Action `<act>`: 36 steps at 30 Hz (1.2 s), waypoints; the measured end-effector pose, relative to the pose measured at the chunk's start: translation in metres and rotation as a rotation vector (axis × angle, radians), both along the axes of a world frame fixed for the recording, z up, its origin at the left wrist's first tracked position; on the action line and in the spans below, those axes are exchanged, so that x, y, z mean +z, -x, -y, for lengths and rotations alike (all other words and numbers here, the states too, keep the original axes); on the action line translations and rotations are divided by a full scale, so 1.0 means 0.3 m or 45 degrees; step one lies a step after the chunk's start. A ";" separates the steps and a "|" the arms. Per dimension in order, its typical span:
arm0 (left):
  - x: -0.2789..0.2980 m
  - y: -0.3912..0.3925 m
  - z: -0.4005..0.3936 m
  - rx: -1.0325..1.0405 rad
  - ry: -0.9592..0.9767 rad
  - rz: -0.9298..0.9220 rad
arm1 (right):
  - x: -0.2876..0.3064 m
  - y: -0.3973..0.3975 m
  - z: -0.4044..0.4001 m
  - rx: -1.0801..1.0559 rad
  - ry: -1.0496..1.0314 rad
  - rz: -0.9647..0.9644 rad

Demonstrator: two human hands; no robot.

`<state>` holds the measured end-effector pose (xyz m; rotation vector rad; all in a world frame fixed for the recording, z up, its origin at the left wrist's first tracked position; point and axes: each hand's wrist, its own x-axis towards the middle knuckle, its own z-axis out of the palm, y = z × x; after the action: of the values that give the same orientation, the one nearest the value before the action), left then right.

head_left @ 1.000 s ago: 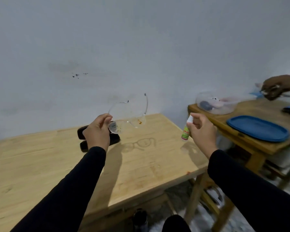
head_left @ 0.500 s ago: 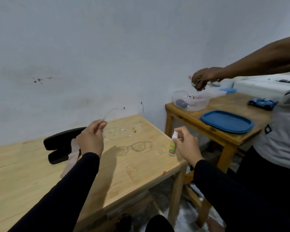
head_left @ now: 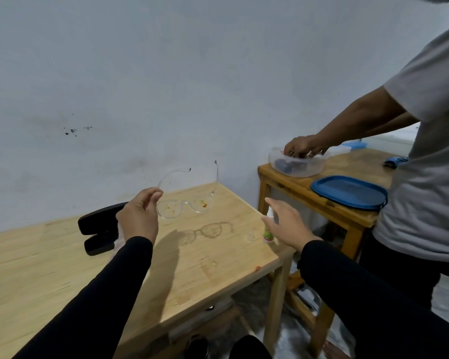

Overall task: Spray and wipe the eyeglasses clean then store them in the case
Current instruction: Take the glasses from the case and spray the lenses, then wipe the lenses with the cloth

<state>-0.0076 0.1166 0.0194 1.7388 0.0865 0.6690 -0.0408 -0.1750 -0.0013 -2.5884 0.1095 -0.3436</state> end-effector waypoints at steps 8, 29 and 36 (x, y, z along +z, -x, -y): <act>0.042 0.013 -0.066 0.031 0.014 0.068 | 0.085 -0.031 -0.068 0.097 0.419 -0.002; 0.005 0.189 -0.669 0.559 -0.140 0.032 | -0.129 -0.151 -0.804 0.615 0.224 0.011; -0.018 0.220 -0.804 0.688 -0.178 0.000 | -0.156 -0.242 -0.960 0.762 0.228 0.005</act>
<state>-0.0735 0.3579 0.0141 1.8614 0.5352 1.0867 0.0318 0.1130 -0.0481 -2.6378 -0.7112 -0.1382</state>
